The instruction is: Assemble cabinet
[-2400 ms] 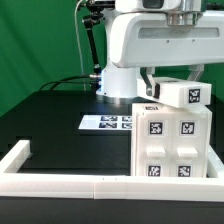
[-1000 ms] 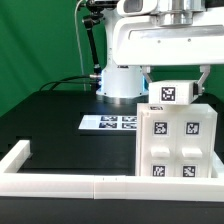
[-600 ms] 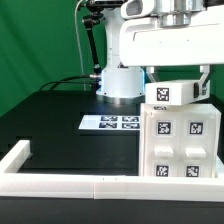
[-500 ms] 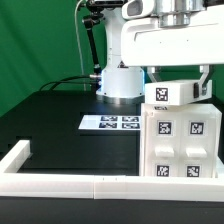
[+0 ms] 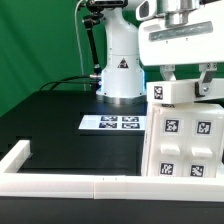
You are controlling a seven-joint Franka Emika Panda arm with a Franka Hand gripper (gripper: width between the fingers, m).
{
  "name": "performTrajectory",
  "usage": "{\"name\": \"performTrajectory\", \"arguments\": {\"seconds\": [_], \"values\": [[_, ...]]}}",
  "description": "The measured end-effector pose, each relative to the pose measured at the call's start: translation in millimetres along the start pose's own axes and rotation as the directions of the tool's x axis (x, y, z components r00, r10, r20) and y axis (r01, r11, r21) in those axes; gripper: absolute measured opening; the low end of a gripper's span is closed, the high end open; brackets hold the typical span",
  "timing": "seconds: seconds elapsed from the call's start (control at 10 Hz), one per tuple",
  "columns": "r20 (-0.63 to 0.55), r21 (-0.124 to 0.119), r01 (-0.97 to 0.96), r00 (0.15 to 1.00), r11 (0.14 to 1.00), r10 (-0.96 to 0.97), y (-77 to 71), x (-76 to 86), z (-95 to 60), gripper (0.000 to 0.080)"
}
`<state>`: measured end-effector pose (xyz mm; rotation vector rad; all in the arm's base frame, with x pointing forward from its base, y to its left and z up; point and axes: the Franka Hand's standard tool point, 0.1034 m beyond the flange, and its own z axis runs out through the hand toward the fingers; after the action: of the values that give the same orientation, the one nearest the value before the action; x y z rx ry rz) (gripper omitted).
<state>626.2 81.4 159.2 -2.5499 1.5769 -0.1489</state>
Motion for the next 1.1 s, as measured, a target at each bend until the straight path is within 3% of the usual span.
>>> {"name": "performTrajectory", "arguments": {"seconds": [0.6,0.7,0.8,0.9,1.1], "values": [[0.042,0.007,-0.454,0.891,0.891,0.453,2.9,3.0,1.9,0.0543],[0.053,0.003,-0.506,0.861,0.862,0.506,2.2,0.4,2.5,0.0606],[0.059,0.003,-0.492,0.869,0.871,0.491,1.9,-1.0,2.4,0.0606],[0.062,0.005,-0.476,0.878,0.88,0.474,1.7,-0.8,0.8,0.0764],[0.082,0.012,-0.462,0.885,0.887,0.459,4.9,-4.0,-7.7,0.0792]]}}
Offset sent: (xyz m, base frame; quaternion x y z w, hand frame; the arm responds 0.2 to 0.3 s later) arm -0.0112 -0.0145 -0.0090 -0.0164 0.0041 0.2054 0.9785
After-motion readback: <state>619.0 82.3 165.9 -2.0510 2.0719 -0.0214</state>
